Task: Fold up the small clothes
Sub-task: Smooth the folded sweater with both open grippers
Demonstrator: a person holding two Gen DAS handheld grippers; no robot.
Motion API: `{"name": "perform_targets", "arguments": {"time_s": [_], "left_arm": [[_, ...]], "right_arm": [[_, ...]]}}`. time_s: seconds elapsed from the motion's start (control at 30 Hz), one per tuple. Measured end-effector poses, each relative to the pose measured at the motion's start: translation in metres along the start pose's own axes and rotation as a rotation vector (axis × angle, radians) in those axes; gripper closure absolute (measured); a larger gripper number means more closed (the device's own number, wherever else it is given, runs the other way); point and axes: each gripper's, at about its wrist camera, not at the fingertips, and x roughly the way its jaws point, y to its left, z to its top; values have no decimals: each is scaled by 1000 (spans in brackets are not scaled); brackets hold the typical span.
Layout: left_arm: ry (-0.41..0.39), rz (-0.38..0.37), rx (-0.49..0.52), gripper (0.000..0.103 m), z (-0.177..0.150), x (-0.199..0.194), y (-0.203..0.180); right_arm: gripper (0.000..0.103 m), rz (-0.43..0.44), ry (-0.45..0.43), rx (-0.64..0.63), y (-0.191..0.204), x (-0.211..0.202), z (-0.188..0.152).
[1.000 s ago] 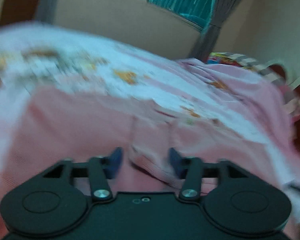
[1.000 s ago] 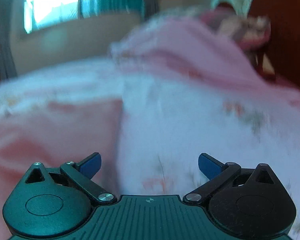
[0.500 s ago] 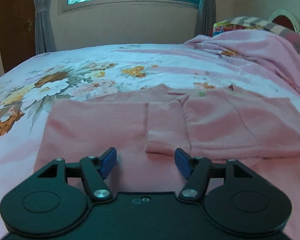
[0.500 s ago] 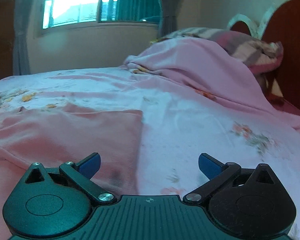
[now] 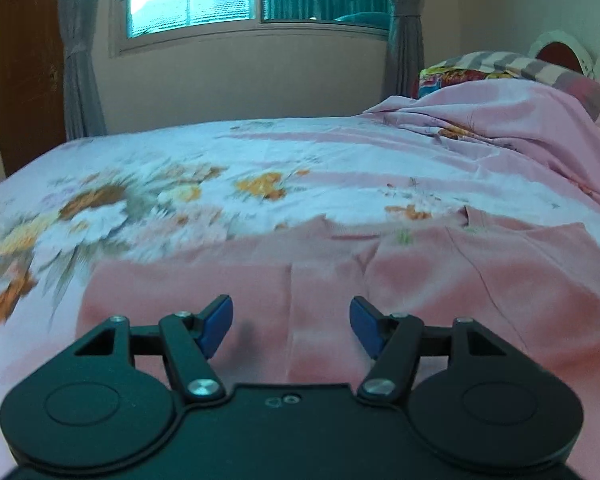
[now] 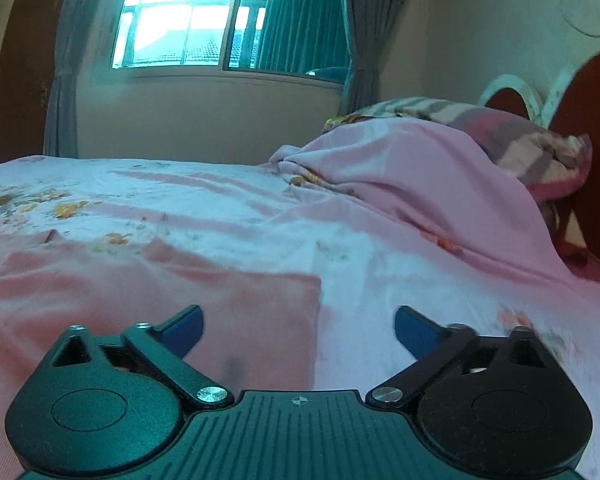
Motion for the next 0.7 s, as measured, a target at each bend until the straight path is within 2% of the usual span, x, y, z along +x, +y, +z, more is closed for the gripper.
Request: {"name": "perform_targets", "arguments": {"time_s": [0.1, 0.17, 0.2, 0.23, 0.3, 0.33, 0.37, 0.47, 0.57, 0.63, 0.67, 0.7], "left_arm": [[23, 14, 38, 41, 13, 30, -9], [49, 8, 47, 40, 18, 51, -13], [62, 15, 52, 39, 18, 63, -15], [72, 24, 54, 36, 17, 72, -16], [76, 33, 28, 31, 15, 82, -12], [82, 28, 13, 30, 15, 84, -9], [87, 19, -1, 30, 16, 85, -6], [99, -3, -26, 32, 21, 69, -1], [53, -46, -17, 31, 16, 40, -2], [113, -13, 62, 31, 2, 39, -12], [110, -1, 78, 31, -6, 37, -14], [95, 2, 69, 31, -12, 29, -12]], "right_arm": [[19, -36, 18, 2, -5, 32, 12], [36, -45, 46, 25, -14, 57, 21], [38, -45, 80, 36, -20, 72, 24], [38, -59, 128, 39, -24, 88, 26], [37, -70, 285, 6, -29, 125, 21], [32, -56, 292, 16, -34, 133, 17], [23, -75, 294, 16, -36, 135, 17], [22, -77, 266, 37, -40, 120, 22], [22, -22, 214, 65, -38, 82, 18], [22, 10, 271, 38, -31, 72, 6], [22, 6, 313, 4, -26, 70, -3], [22, 3, 301, -3, -24, 64, -7]]}}
